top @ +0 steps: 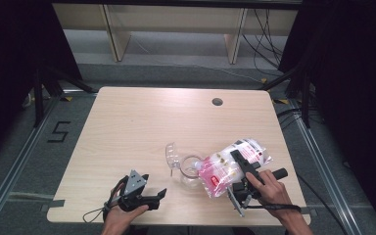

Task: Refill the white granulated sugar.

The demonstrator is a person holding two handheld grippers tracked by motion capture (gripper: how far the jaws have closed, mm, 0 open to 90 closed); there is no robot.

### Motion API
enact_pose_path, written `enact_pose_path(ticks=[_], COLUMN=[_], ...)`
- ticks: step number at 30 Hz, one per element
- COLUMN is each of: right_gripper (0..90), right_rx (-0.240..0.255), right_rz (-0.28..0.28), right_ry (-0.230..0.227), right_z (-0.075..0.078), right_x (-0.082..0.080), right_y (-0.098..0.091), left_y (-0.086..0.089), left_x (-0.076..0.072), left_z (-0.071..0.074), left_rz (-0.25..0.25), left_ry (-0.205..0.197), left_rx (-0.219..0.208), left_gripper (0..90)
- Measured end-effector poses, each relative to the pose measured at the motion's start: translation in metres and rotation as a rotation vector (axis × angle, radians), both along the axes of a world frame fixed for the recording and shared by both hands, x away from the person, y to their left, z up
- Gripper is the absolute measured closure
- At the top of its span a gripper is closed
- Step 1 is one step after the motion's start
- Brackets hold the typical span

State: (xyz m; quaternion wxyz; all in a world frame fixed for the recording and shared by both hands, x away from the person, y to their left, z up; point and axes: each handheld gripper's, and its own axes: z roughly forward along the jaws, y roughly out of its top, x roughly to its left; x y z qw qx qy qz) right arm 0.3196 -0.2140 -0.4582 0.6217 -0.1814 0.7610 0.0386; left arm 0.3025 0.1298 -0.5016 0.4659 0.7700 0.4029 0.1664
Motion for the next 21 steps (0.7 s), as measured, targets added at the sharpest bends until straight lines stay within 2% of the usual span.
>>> enact_pose_path(ticks=[1,2,3,4,6,7,10,11,12,14,15,17,18,21], right_gripper=[54.7,54.7,54.8,54.9,55.1,55.2,55.4,55.5,55.6,55.8,55.9,56.1,56.2,56.7], right_rx=[0.021,0.001,0.022,0.014,0.028,0.004,0.028,0.023,-0.008,-0.039,-0.03,-0.041,-0.042,-0.05], right_rz=[0.02,0.007,-0.019,-0.008,-0.012,0.0,-0.009,-0.016,0.002,-0.032,-0.003,0.011,0.045,0.048], right_ry=[-0.03,-0.026,-0.023,-0.032,-0.035,-0.037,-0.035,-0.036,-0.058,-0.027,-0.056,-0.054,-0.094,-0.094], right_z=[-0.0015,-0.0004,-0.0019,-0.0012,-0.0016,-0.0001,-0.0024,-0.0024,-0.0011,0.0003,0.0005,0.0013,0.0022,0.0026], right_x=[0.0007,-0.0002,-0.002,-0.0015,-0.0016,-0.0006,-0.0012,-0.0015,-0.0008,-0.002,-0.0011,-0.0001,0.0009,0.001], right_y=[-0.0006,-0.0011,-0.0023,-0.0018,-0.002,-0.0017,-0.0022,-0.0019,-0.0019,-0.0014,-0.0014,-0.0003,0.0005,0.001], left_y=[0.0,0.0,0.0001,0.0001,0.0001,0.0001,0.0001,0.0002,0.0003,-0.0004,-0.0005,-0.0003,0.0001,0.0003], left_x=[0.0,0.0,0.0,0.0,-0.0001,-0.0003,-0.0003,-0.0002,0.0,-0.0004,-0.0005,-0.0004,0.0,-0.0001], left_z=[0.0,0.0,0.0,0.0,0.0,0.0001,0.0002,0.0001,0.0001,0.0001,0.0001,0.0001,0.0,0.0001], left_rz=[0.0,0.0,0.0,-0.001,-0.001,-0.001,-0.001,-0.001,-0.001,0.003,0.004,0.001,0.0,0.001], left_ry=[0.0,0.0,0.0,0.001,0.001,0.001,0.002,0.001,0.0,0.003,0.003,0.003,0.0,0.0], left_rx=[-0.001,-0.001,0.0,0.0,0.0,-0.002,-0.003,-0.001,0.001,0.0,0.001,-0.001,0.0,-0.001], left_gripper=[18.1,18.1,18.1,18.1,18.1,18.1,18.1,18.1,18.1,18.1,18.1,18.1,18.1,18.1])
